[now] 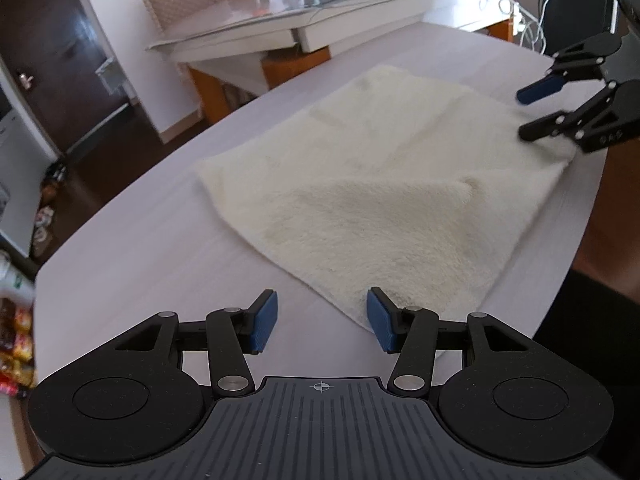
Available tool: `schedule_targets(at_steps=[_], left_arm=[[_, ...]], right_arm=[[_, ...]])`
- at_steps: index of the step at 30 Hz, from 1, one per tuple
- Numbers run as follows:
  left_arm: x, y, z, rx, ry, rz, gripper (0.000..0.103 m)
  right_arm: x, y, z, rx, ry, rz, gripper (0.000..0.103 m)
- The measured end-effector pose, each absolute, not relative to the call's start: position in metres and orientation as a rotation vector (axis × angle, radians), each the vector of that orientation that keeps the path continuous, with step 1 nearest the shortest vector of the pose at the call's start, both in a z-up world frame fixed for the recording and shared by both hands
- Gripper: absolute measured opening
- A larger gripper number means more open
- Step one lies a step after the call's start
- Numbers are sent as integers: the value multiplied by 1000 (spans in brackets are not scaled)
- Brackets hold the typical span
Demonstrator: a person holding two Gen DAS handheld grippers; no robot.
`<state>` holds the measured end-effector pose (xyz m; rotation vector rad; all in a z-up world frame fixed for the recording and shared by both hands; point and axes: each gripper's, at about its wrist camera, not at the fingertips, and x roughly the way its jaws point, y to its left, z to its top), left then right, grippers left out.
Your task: Fold towel
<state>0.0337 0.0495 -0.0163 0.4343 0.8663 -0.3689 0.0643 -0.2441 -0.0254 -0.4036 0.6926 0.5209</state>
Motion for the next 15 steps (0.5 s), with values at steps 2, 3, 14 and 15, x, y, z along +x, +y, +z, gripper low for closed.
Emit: schedule_targets(at_steps=[2, 3, 14, 15], left_arm=[[29, 54, -15, 444, 875, -357, 54], [28, 55, -15, 449, 878, -354, 54], [19, 56, 8, 382, 816, -306, 55], [21, 52, 10, 363, 805, -320, 55]], right_arm=[[59, -248, -22, -386, 670, 520, 54], [55, -252, -19, -370, 655, 526, 54], [1, -268, -12, -494, 560, 685, 51], [0, -267, -14, -508, 569, 696, 49]])
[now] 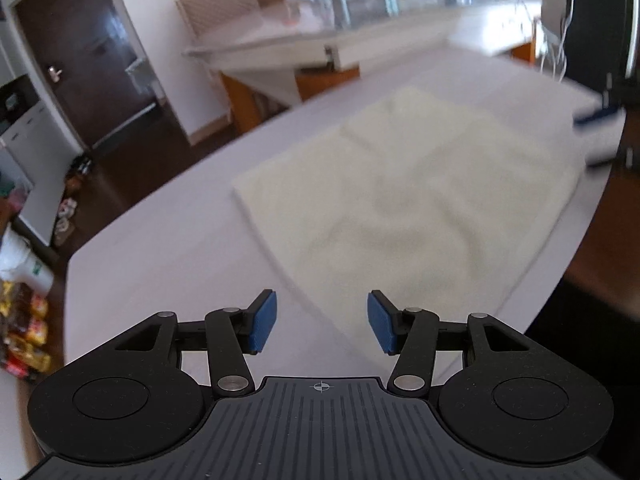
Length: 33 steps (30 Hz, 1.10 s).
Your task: Fold towel
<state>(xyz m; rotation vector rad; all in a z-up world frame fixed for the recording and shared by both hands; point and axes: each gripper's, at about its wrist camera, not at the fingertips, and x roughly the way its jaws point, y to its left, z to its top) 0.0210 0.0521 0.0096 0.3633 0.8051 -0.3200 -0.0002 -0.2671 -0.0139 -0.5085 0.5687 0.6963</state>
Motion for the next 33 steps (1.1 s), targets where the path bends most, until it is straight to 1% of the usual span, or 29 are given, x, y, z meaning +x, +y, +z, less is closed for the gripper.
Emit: schedule_targets(at_steps=[9, 10, 15, 22, 25, 26, 27, 28, 29, 33], left_arm=[[37, -41, 8, 312, 773, -626, 54], [39, -59, 6, 321, 766, -692, 54], [32, -101, -10, 388, 765, -853, 53], [35, -116, -21, 416, 768, -876, 53], [35, -117, -24, 435, 770, -869, 53], [35, -117, -25, 444, 771, -863, 53], [35, -118, -26, 449, 770, -859, 53], [35, -119, -26, 451, 766, -857, 53], [36, -120, -26, 446, 767, -858, 53], [39, -120, -26, 439, 764, -860, 53]], right_arm=[[-7, -263, -22, -666, 545, 714, 48], [-7, -264, -23, -674, 544, 713, 48], [-10, -272, -29, -710, 537, 691, 48], [-2, -276, -33, -686, 511, 718, 46], [2, -274, -33, -700, 501, 737, 40], [4, -273, -33, -701, 506, 752, 32], [6, -272, -33, -703, 513, 768, 18], [7, -271, -34, -704, 517, 772, 11], [7, -271, -35, -706, 521, 774, 8], [14, -273, -31, -636, 536, 798, 4]])
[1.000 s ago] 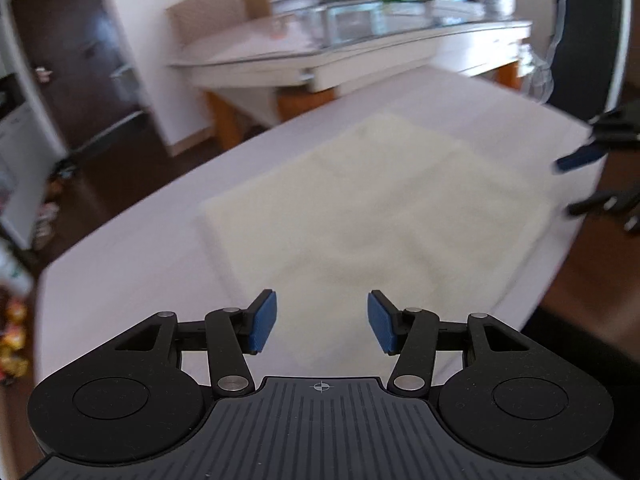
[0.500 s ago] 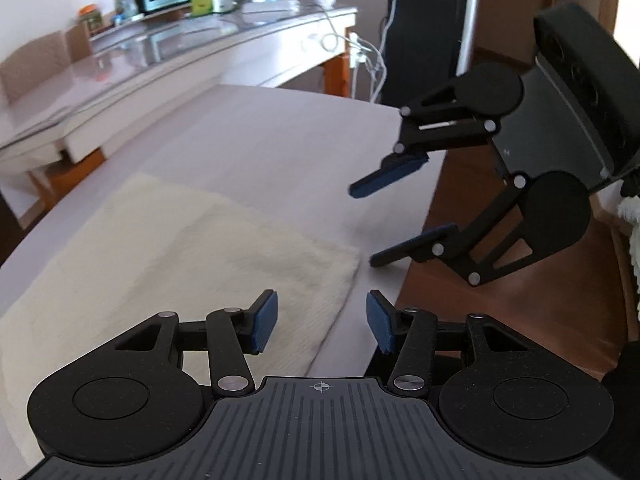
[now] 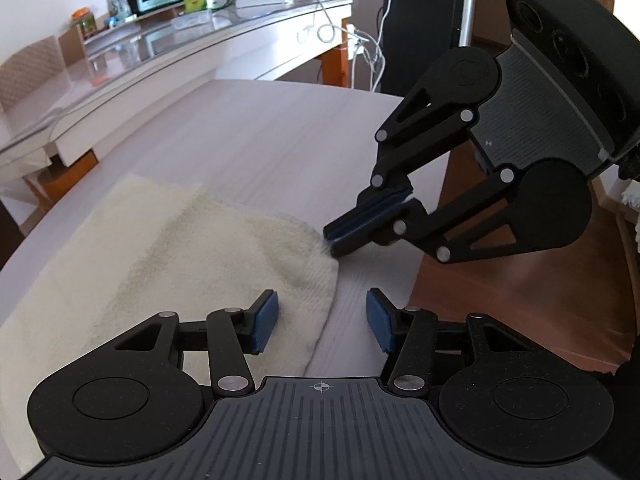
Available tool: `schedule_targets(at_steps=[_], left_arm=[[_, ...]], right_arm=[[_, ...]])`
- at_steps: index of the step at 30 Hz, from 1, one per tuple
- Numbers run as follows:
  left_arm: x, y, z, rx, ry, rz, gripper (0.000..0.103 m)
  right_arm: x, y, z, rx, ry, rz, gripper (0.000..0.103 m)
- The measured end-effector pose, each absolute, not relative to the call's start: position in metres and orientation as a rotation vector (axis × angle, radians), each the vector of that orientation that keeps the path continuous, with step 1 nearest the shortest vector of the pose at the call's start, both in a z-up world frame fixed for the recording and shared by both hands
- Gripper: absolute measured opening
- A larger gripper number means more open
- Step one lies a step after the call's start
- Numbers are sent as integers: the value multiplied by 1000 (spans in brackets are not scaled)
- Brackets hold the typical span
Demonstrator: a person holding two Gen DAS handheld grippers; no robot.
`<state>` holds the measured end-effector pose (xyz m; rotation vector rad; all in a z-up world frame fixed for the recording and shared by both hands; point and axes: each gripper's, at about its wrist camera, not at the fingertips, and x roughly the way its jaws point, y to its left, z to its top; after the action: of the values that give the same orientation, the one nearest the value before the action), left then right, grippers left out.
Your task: Fold towel
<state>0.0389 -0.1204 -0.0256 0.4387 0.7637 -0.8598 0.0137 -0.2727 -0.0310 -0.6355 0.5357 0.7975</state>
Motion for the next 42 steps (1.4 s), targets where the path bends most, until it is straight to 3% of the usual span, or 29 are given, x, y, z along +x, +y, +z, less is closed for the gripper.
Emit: schedule_targets(at_steps=[5, 7, 10, 12, 24, 29, 38, 41, 42], left_arm=[[44, -123, -27, 433, 752, -856, 51], [47, -124, -28, 421, 752, -859, 46], [50, -125, -27, 416, 749, -854, 32], [54, -124, -26, 412, 751, -844, 11], [89, -84, -26, 58, 876, -889, 8], [96, -75, -21, -16, 887, -914, 8], [93, -78, -18, 18, 893, -937, 9], [91, -76, -19, 16, 889, -937, 9], [90, -75, -19, 16, 888, -937, 9]], right_arm=[[16, -280, -18, -524, 544, 816, 4], [16, -282, -16, -518, 548, 808, 4], [15, -287, -12, -506, 550, 791, 9], [15, -293, -10, -478, 553, 769, 18], [-4, -270, -31, -744, 456, 784, 44], [-9, -257, -40, -850, 366, 760, 43], [-23, -241, -49, -1063, 236, 734, 31], [-28, -239, -51, -1107, 230, 740, 21], [-30, -239, -51, -1112, 236, 746, 9]])
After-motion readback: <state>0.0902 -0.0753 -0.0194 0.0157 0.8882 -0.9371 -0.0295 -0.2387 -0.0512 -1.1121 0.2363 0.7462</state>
